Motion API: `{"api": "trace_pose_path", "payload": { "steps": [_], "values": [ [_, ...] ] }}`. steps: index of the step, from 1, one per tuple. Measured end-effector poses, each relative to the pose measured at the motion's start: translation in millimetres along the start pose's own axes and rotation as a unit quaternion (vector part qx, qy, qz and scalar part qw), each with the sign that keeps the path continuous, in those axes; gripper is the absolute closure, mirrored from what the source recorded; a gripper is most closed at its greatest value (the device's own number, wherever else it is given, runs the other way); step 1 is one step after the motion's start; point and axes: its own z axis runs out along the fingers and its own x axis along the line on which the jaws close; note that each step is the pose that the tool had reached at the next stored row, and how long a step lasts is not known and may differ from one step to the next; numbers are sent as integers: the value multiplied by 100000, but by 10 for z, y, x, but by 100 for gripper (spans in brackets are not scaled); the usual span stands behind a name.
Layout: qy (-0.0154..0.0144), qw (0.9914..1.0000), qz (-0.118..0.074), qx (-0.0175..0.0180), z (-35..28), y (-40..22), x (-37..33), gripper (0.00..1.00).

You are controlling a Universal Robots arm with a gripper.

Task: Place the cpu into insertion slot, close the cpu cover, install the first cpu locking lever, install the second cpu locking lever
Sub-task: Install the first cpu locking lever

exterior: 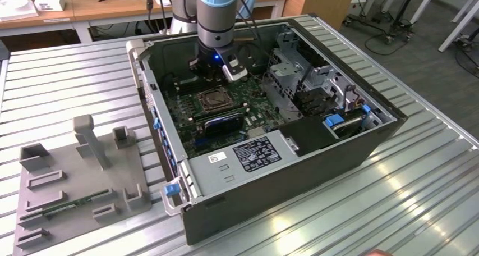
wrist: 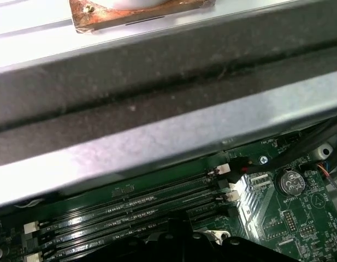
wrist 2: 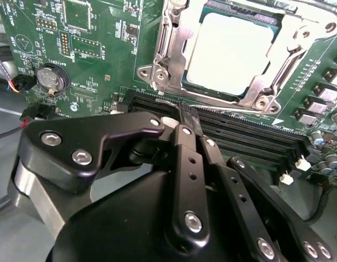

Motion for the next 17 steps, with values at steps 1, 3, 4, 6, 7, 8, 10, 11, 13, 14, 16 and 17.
{"api": "trace_pose_path", "payload": {
  "steps": [1,3,4,6,7,8,10,11,13,14,16,17],
  "values": [
    [-30,100000,-4,107,3,-1,0,89],
    [-91,99999,-29,331,9,-2,0,89],
    [-120,99999,-38,450,10,-3,1,89],
    [-205,99997,-66,696,12,-4,1,89],
    [-239,99996,-79,817,13,-4,1,89],
    [-268,99995,-91,916,13,-3,1,89],
    [-298,99995,-64,998,12,-4,1,89],
    [-311,99994,-29,1021,11,-4,1,89],
    [-335,99994,28,1070,8,-2,1,89],
    [-350,99994,58,1078,5,-1,1,89],
    [-371,99993,133,1074,-1,6,2,89],
    [-376,99993,171,1083,-5,10,3,89]
  ]
}}
